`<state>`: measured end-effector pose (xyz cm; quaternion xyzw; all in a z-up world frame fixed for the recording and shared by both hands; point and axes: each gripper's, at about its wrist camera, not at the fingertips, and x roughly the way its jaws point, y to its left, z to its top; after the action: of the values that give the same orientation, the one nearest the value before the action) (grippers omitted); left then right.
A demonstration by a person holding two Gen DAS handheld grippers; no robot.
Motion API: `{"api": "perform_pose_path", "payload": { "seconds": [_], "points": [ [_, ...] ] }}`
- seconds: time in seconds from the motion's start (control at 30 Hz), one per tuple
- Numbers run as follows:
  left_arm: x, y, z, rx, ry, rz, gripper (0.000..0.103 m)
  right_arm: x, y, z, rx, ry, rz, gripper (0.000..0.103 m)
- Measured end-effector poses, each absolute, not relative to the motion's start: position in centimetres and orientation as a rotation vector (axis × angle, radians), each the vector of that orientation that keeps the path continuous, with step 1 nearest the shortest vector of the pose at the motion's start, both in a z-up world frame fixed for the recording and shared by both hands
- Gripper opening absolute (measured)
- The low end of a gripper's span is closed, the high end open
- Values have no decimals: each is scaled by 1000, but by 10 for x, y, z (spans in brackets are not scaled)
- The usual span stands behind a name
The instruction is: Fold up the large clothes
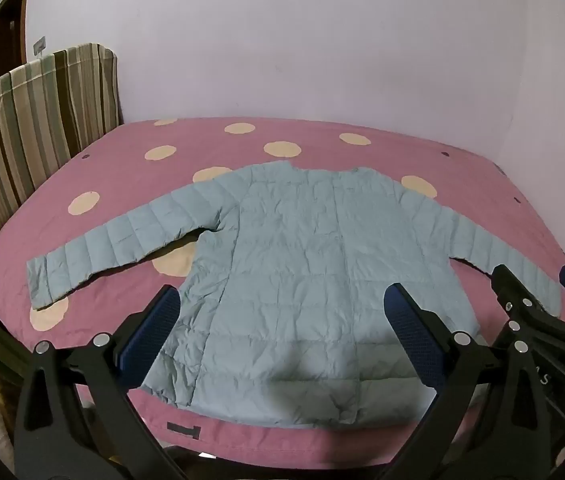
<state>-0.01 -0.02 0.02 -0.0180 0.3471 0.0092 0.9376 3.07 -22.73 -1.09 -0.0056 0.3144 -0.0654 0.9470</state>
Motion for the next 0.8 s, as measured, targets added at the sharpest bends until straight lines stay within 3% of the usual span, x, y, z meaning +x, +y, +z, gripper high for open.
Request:
{"api": "perform_pose_path", "payload": {
  "seconds": [0.8],
  "points": [
    [-3,4,-2,-40,718,16,101,35,-225,-10,-8,641,-130,98]
  ]
}}
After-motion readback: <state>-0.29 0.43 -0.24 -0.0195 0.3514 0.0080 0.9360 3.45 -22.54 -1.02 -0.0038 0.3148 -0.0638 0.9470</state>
